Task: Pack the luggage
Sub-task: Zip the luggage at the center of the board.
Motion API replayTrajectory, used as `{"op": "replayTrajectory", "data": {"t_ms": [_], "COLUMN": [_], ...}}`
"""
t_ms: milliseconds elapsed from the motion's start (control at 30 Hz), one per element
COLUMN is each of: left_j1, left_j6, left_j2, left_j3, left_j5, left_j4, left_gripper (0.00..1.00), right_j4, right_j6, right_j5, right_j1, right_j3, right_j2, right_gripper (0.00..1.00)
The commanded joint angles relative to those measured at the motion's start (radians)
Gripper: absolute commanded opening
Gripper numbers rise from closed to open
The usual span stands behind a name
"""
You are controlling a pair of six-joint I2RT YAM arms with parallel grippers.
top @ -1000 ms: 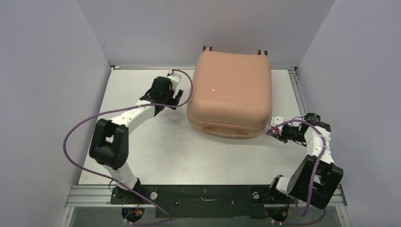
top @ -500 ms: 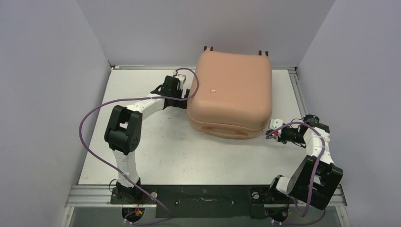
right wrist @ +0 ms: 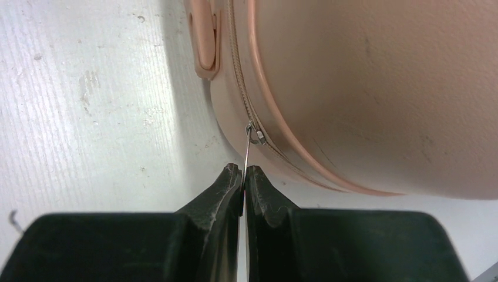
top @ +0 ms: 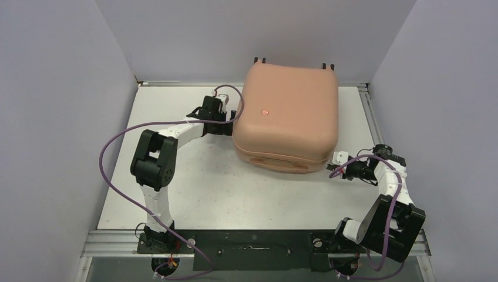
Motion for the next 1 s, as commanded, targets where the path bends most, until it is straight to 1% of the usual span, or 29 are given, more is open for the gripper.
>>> {"op": "replayTrajectory", "data": {"t_ms": [0,100,200,333,400,533,600,667,800,867,933,967], "left_j1": [-0.164,-0.174,-0.186,-0.206,-0.219,-0.244,-0.253,-0.256,-0.265,-0.27,-0.28,-0.286], "left_j6": [-0.065,-0.069,-0.067,-0.064,-0.066,-0.076,-0.085,-0.099,-0.126,-0.142,-0.156,-0.161], "left_j2": [0.0,0.002,0.006,0.01,0.009,0.008,0.006,0.006,0.007,0.009,0.013,0.015], "left_j3": [-0.018,-0.017,-0.018,-0.024,-0.028,-0.036,-0.04,-0.053,-0.074,-0.077,-0.077,-0.075], "left_j5": [0.15,0.16,0.164,0.176,0.18,0.186,0.192,0.2,0.213,0.226,0.236,0.242], "left_j4": [0.001,-0.005,-0.007,-0.009,-0.01,-0.008,-0.006,0.001,0.013,0.022,0.033,0.036], "left_gripper": [0.96,0.96,0.96,0.96,0.96,0.96,0.96,0.96,0.96,0.96,0.96,0.96], "right_j4": [-0.13,-0.1,-0.046,0.077,0.167,0.298,0.31,0.273,0.068,-0.041,-0.192,-0.268], "right_j6": [0.008,0.038,0.119,0.305,0.455,0.593,0.603,0.562,0.314,0.176,-0.008,-0.124], "right_j5": [-0.089,-0.114,-0.151,-0.166,-0.163,-0.12,-0.119,-0.139,-0.143,-0.135,-0.12,-0.112], "right_j1": [0.062,0.075,0.087,0.123,0.142,0.134,0.092,0.033,-0.084,-0.145,-0.193,-0.221], "right_j3": [-0.066,-0.071,-0.059,-0.053,-0.058,-0.067,-0.065,-0.046,0.057,0.102,0.137,0.149], "right_j2": [-0.028,-0.036,-0.054,-0.099,-0.13,-0.187,-0.179,-0.14,0.004,0.079,0.146,0.172], "right_gripper": [0.05,0.05,0.05,0.05,0.05,0.05,0.05,0.05,0.05,0.05,0.05,0.05]}}
